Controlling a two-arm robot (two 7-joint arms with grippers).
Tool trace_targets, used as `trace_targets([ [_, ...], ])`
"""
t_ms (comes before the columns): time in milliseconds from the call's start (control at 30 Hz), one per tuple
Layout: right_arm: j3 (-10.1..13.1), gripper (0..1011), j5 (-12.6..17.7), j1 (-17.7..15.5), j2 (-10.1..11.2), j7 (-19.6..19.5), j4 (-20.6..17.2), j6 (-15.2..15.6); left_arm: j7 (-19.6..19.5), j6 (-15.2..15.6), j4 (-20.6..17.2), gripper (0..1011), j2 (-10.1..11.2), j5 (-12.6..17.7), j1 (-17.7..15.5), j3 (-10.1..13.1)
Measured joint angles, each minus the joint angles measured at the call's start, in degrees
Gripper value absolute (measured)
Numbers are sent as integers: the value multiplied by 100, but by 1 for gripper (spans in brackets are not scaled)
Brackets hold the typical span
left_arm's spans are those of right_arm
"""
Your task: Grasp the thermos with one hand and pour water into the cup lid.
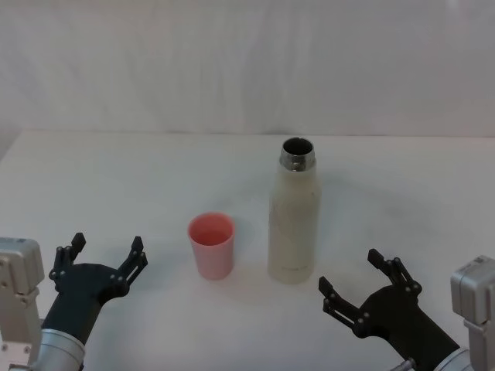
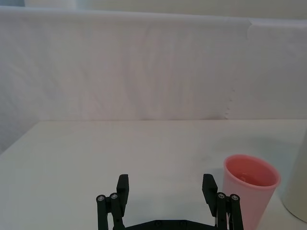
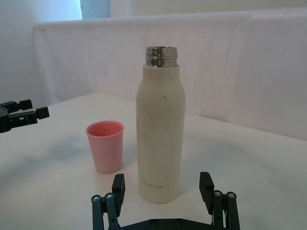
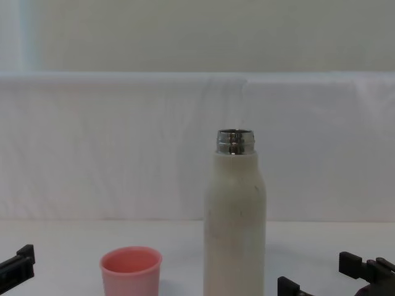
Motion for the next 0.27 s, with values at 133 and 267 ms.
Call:
trace_targets([
  [133, -3, 1000, 0, 2, 2, -2, -2, 3, 0, 0, 0, 1001, 0, 0, 0, 0],
  [267, -3, 1000, 0, 3, 4, -4, -4, 5, 0, 0, 0, 1001, 0, 0, 0, 0],
])
